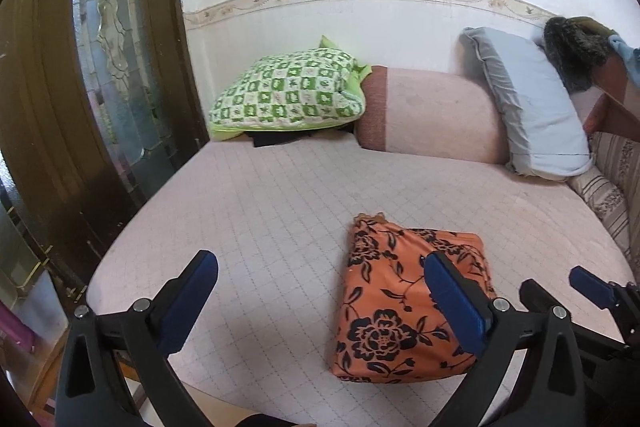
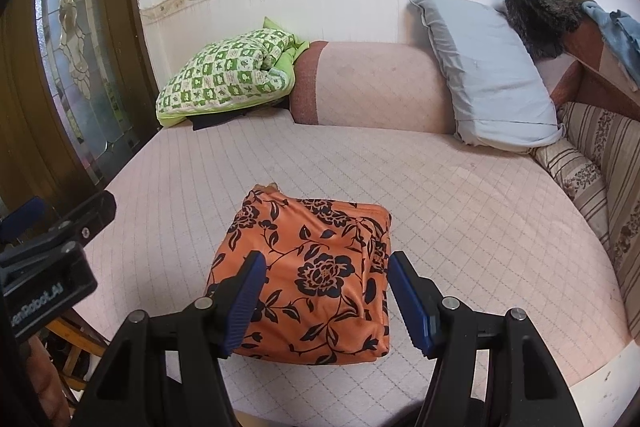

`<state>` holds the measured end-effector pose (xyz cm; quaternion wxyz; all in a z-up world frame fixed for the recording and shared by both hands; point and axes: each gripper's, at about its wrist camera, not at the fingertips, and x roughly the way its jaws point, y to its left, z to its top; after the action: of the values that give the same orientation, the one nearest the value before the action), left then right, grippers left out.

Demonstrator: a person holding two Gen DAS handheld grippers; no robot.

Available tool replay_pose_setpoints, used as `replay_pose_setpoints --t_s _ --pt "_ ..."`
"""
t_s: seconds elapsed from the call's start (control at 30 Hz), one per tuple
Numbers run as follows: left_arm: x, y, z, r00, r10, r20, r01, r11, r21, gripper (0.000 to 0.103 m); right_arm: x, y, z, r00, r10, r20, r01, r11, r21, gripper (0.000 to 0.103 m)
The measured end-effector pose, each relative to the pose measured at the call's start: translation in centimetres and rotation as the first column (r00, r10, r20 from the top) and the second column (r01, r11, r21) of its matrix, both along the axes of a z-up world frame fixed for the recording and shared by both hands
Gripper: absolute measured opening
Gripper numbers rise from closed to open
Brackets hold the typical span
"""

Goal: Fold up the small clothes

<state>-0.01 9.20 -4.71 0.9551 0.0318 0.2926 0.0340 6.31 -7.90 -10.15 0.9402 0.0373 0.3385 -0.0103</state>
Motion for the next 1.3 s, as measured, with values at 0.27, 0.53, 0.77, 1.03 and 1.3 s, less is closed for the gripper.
replay_pose_setpoints --t_s 0.27,0.53,0.77,1.03,1.3 --pt "0.6 0.0 -0.6 1.0 -0.012 -0.019 0.012 1.0 -0.017 0.103 0.4 -0.8 -0.4 1.0 -0.022 0.005 0.022 1.0 0.01 0.067" --pt "1.3 -0.1 -1.3 0.999 -0.009 -0.041 0.008 1.0 -0.014 0.103 0.6 -0.9 -0.7 1.0 -0.022 0.003 0.022 0.999 0.027 0.067" --pt "1.9 0.2 -1.7 0.998 -0.003 -0.059 0.002 1.0 -0.027 0.103 0.7 -0.9 -1.1 1.0 -0.019 0.0 0.019 0.999 0.036 0.067" --pt "2.7 0.7 -2.4 0.995 0.014 -0.096 -0.017 0.999 -0.033 0.103 0.9 -0.9 -1.5 1.0 -0.016 -0.012 0.017 0.999 0.045 0.067" --pt "3.4 1.4 -3.0 0.992 0.063 -0.111 -0.065 0.998 -0.015 0.103 1.4 -0.8 -2.1 1.0 0.0 -0.027 0.002 0.999 0.051 0.067"
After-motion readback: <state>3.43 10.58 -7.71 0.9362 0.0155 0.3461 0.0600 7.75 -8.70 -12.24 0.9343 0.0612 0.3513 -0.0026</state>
